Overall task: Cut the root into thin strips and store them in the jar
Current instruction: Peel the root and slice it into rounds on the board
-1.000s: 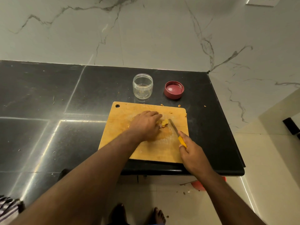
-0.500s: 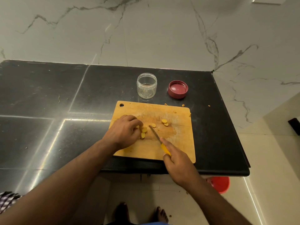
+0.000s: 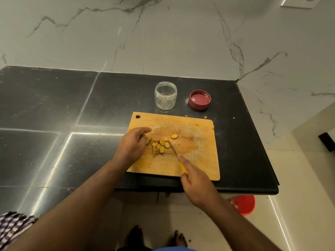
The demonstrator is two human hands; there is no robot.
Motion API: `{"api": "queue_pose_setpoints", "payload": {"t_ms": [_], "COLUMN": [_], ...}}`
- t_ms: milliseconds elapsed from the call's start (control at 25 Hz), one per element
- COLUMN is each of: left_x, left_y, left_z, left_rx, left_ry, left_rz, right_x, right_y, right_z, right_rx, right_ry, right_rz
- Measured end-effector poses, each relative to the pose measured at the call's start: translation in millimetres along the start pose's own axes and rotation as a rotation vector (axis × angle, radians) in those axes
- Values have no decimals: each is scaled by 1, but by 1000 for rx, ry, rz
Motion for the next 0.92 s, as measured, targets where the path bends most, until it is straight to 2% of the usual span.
{"api": "queue_pose_setpoints", "payload": {"t_ms": [120,200,320,400,480,640,800,920], "left_x": [2,2,0,-3,-5,-5,0,-6], "left_y": [2,2,0,-1,0,0,1,8], "left_z": [-6,-7,-6,-4,-5,-10,-14,-11], "left_rx": [-29,-21,22,42,45,37,-9,7], "left_ry": [-40,-37,-3,10,19,11,40,151], "left_rz": [-33,-47,-51,-47,-32,-26,-41,25], "right_x": [12,13,-4,-12,-6,19,14,8], "right_y": [-3,-8,-1,10,17,8,-2,-4], "right_z": [12,3,-20,-29,-24,3,-11,-20], "right_rx": [42,0,-144,-169,-118,25,-112,-137], "right_ry": [8,63,62,6,-37,2,68,75], "right_rz": [-68,-63,36,123,119,-6,21,52]}}
Point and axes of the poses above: each hand's wrist, its own y-axis towards the middle knuckle, its own z-axis out of the palm, x = y × z, the point moved 2 cm from there along y, towards the middle knuckle, and after that the axes turned 10 degrees about x, right-handed, at the moved point
